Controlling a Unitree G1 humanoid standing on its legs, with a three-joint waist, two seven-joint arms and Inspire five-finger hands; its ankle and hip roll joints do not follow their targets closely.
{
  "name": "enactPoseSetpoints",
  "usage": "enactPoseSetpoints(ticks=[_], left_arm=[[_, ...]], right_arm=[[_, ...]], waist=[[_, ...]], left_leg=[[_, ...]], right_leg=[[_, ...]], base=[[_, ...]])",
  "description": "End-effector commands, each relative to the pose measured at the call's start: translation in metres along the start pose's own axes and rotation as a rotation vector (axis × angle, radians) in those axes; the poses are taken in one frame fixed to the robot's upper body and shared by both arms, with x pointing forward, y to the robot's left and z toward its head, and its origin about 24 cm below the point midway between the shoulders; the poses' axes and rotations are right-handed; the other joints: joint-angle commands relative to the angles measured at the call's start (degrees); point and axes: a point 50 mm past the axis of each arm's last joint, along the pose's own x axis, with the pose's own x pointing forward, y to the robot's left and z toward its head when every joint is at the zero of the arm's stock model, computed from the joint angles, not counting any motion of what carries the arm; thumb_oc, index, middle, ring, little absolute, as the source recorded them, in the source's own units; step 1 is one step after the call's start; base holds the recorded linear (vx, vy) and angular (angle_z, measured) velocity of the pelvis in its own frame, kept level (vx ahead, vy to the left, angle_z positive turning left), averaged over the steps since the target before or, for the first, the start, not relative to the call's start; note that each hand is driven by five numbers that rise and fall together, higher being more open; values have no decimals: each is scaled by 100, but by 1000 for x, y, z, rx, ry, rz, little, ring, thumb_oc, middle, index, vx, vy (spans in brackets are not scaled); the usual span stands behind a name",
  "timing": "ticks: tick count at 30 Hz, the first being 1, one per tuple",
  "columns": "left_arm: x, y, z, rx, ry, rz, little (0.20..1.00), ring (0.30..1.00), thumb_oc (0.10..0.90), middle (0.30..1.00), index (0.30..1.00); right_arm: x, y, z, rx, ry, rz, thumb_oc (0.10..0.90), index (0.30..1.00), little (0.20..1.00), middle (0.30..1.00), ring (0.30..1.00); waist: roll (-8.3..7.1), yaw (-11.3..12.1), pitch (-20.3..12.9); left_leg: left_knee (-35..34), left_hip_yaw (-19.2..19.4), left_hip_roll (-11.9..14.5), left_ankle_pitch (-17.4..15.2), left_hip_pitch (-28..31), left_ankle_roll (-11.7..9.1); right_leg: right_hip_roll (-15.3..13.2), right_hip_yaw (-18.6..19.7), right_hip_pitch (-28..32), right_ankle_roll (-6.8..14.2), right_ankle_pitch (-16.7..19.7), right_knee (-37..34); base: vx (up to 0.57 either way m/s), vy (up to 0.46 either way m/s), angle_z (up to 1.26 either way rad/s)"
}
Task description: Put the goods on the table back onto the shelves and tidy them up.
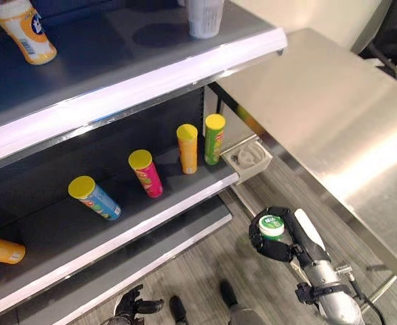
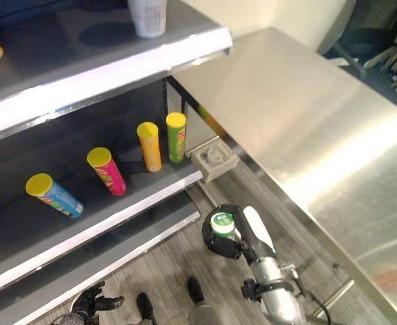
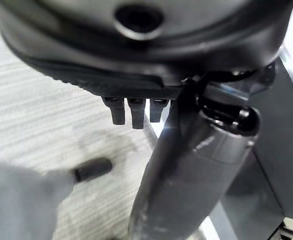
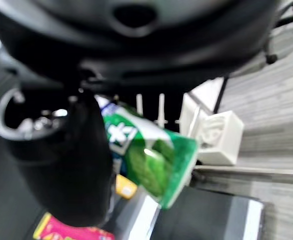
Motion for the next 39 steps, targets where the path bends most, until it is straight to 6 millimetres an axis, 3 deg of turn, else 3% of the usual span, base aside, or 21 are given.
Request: enactPoseSetpoints(ticks=[1,8,12,25,29,32,39], left_arm=[[6,4,24,72,-68,-26,900,900,800,900,900],[6,4,17,40,-33,-26,900,900,800,900,900],[5,1,13,39,-17,-37,900,900,800,900,900],[5,-4,14,12,-20,-52,900,900,800,900,900],[5,-5,18,50,-29,-62,900,900,800,900,900],[2,-8,5,97,-6,-86,900,900,800,900,900],[1,-5,-1,127,25,-87,900,900,800,900,900]], right_arm=[[13,-40,77,48,-456,-122,400,300,300,300,300],[22,-59,138,133,-810,-73,400,300,300,300,300],[24,-69,162,180,-953,-59,400,300,300,300,300],[31,-76,196,147,-1092,-22,400,300,300,300,300],[44,-82,211,125,-1126,-53,400,300,300,300,300],[51,-82,218,118,-1142,-41,400,300,300,300,300],[89,-84,244,56,-1105,-40,400,300,300,300,300]], waist=[[20,99,-100],[-92,306,-277],[-90,418,-397],[-56,592,-554],[-72,669,-573],[-116,703,-581],[-208,899,-607]], left_leg=[[66,359,186,-455,570,-305],[66,261,237,-436,635,-339],[66,202,227,-467,673,-344],[66,65,167,-511,685,-318],[66,24,138,-526,687,-300],[66,-1,131,-528,692,-296],[66,-67,112,-538,718,-293]], right_leg=[[42,65,421,316,-366,47],[62,-26,552,290,-407,35],[39,-92,635,289,-438,35],[-66,-211,723,304,-463,35],[-98,-232,745,313,-465,35],[-103,-245,760,308,-473,35],[-136,-305,823,283,-483,35]], base=[[87,-66,-6],[38,-46,3],[40,-21,10],[12,1,7],[3,7,7],[0,-6,2],[4,-4,5]])
